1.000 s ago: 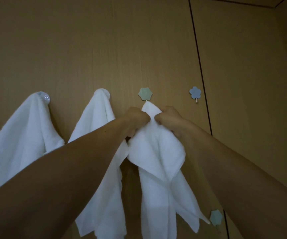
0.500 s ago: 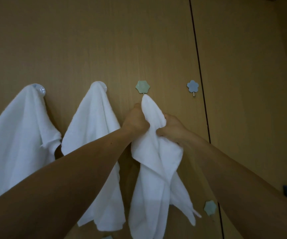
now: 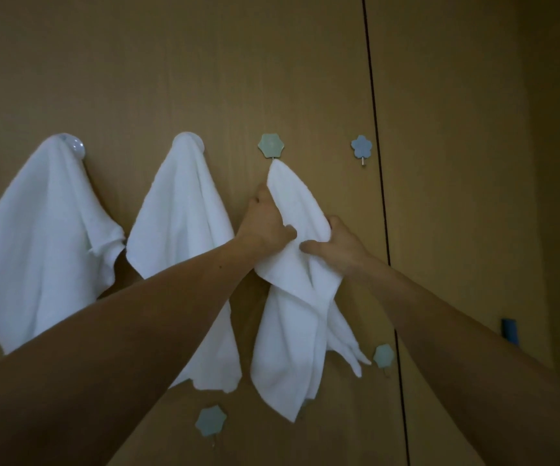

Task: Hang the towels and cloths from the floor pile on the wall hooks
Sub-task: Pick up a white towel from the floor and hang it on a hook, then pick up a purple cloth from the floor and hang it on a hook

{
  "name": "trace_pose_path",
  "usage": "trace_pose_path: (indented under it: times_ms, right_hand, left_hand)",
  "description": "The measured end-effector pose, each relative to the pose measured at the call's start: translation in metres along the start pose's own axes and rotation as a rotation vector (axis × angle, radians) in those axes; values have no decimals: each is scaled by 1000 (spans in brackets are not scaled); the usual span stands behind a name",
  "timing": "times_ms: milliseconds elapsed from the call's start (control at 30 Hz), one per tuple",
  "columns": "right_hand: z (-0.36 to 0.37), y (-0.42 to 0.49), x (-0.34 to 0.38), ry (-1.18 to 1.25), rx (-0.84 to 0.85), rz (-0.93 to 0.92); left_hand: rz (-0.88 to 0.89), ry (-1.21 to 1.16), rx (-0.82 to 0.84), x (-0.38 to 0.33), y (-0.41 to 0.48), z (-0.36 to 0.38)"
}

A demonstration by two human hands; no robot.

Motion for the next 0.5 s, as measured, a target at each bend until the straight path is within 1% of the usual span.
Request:
trace_pose_path:
  times_ms: [67, 133, 200, 267, 367, 500]
  right_hand:
    - [-4, -14, 4, -87, -86, -48]
    - [-6, -31, 8, -194, -156, -79]
    - [-8, -51, 13, -326, -183, -88]
    - [-8, -76, 20, -458, -167, -73]
    - [-6, -120, 28, -628, -103, 34]
    - [1, -195, 38, -710, -65, 167]
  left_hand:
    - [31, 42, 2, -4, -13, -1]
    - [84, 173, 16, -7, -27, -1]
    - [151, 356, 47, -7, -44, 0]
    - [227, 474, 109, -5, -65, 2]
    - [293, 494, 218, 0, -99, 0]
    - [384, 425, 288, 14, -157, -2]
Point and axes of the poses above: each hand's wrist, its own y-axis towards the middle knuckle, its own z-axis out of the palm, x = y × z, the point moved 3 cm from there along y, towards the middle knuckle, and after that the axes turned 12 degrees about -y, right-handed, at the moved point
